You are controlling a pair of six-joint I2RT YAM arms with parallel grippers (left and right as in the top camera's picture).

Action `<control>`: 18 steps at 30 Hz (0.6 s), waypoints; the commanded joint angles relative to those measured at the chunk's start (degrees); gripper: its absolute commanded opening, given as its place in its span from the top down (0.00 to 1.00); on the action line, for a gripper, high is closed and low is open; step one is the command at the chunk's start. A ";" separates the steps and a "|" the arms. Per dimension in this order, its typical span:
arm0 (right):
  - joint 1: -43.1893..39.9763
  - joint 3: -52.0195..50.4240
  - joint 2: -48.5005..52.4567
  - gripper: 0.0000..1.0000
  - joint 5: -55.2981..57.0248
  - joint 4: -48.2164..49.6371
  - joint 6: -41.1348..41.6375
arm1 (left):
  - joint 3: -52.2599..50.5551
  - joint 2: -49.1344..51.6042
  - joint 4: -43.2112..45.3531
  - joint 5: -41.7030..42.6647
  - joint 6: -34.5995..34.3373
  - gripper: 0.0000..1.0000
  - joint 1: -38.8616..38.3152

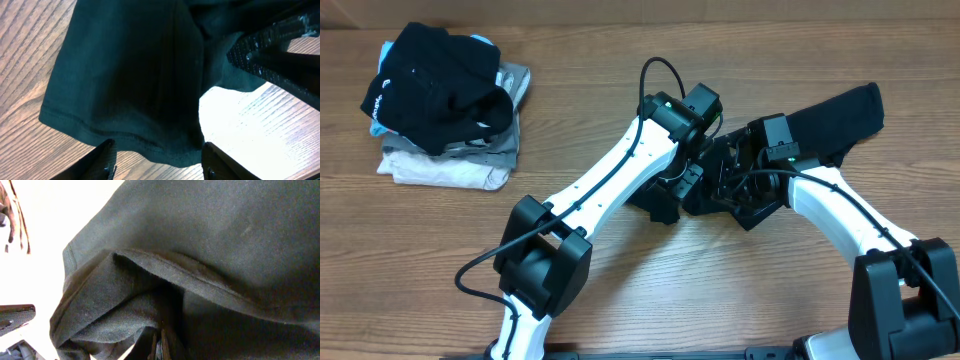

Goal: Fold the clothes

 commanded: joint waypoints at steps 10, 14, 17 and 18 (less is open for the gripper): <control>-3.52 1.86 -0.37 0.96 -2.47 2.38 -0.31 | -1.55 -0.74 0.79 2.36 -4.33 0.50 -0.02; -3.52 1.86 -0.37 0.96 -2.47 2.51 -0.28 | -1.55 -0.74 1.84 4.76 -4.37 0.53 -0.02; -3.52 1.86 -0.37 0.96 -2.47 2.73 -0.28 | -1.55 -0.74 2.78 5.20 -6.32 0.55 -0.02; -3.52 1.86 -0.37 0.96 -2.47 2.91 -0.26 | -1.55 -0.74 2.95 5.20 -7.02 0.55 -0.02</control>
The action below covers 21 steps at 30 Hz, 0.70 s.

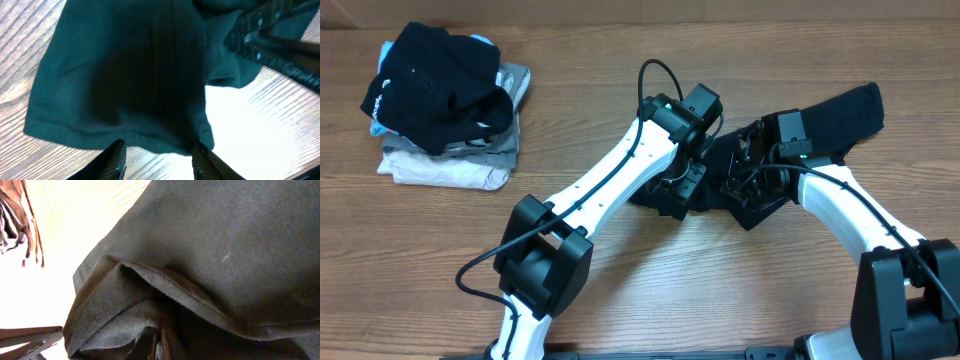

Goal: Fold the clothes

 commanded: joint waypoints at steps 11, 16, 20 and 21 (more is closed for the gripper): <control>-0.17 1.70 -0.37 0.96 -0.66 1.90 -0.07 | -1.51 -0.72 4.04 2.82 -7.34 0.64 -1.66; -0.17 1.70 -0.37 0.96 -0.66 1.90 -0.07 | -1.53 -0.72 4.94 2.45 -7.80 0.64 -2.32; -0.17 1.70 -0.37 0.96 -0.66 1.97 -0.07 | -1.55 -0.72 5.29 2.36 -8.13 0.64 -2.32; -0.17 1.70 -0.37 0.96 -0.66 1.97 -0.07 | -1.60 -0.72 5.42 2.36 -8.13 0.64 -2.32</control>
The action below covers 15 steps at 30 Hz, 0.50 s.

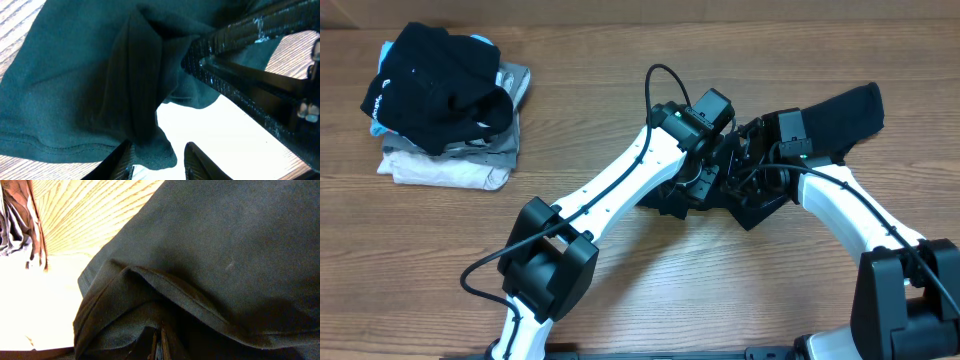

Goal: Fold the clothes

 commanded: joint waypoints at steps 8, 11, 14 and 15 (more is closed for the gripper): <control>-0.17 1.70 -0.37 0.96 -0.59 0.52 -0.09 | -1.09 0.24 0.87 -2.62 -2.05 0.72 -0.13; -0.17 1.70 -0.37 0.96 -0.57 0.55 -0.09 | -1.09 0.39 0.81 -3.56 -2.08 0.94 -0.13; -0.17 1.70 -0.37 0.96 -0.59 0.52 -0.09 | -1.09 0.39 0.81 -4.59 -2.08 0.96 0.02; -0.17 1.70 -0.37 0.96 -0.57 0.55 -0.09 | -1.09 0.39 0.81 -4.85 -2.08 0.96 0.11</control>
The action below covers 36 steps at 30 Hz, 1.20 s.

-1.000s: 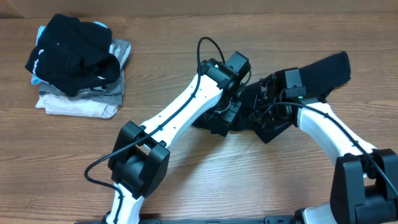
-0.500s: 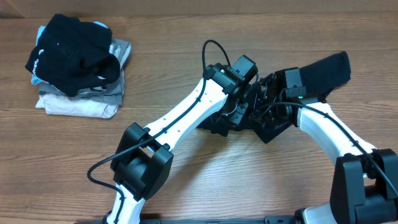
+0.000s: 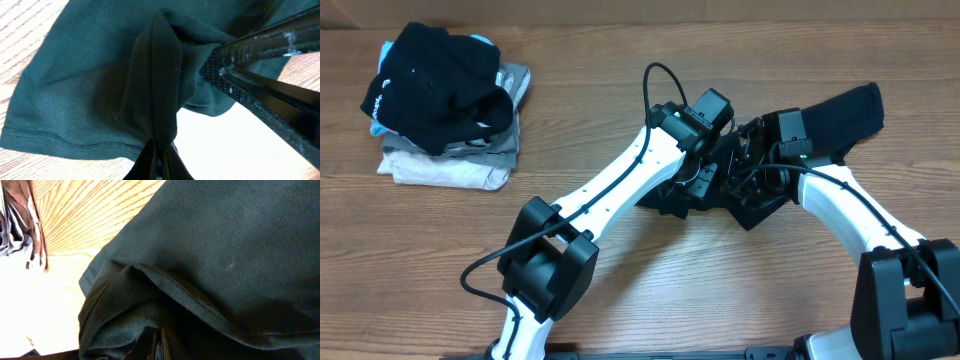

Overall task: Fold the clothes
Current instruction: 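Lift the garment with both grippers, spreading it between them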

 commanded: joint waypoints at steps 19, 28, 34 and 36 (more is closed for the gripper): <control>-0.15 1.70 -0.35 0.96 -1.70 -2.03 2.73 | 15.96 0.28 -7.69 -7.10 2.58 0.96 15.41; -0.11 1.70 -0.39 0.96 -1.86 -16.76 2.69 | 24.50 0.28 -6.27 -7.13 4.74 0.96 19.74; -1.33 3.78 -4.66 0.77 1.81 -17.92 2.71 | 29.70 0.28 -5.99 -7.10 6.36 0.96 20.59; -2.56 6.45 -6.86 0.67 5.79 -18.53 2.69 | 30.27 0.28 -5.99 -7.06 7.52 0.96 20.59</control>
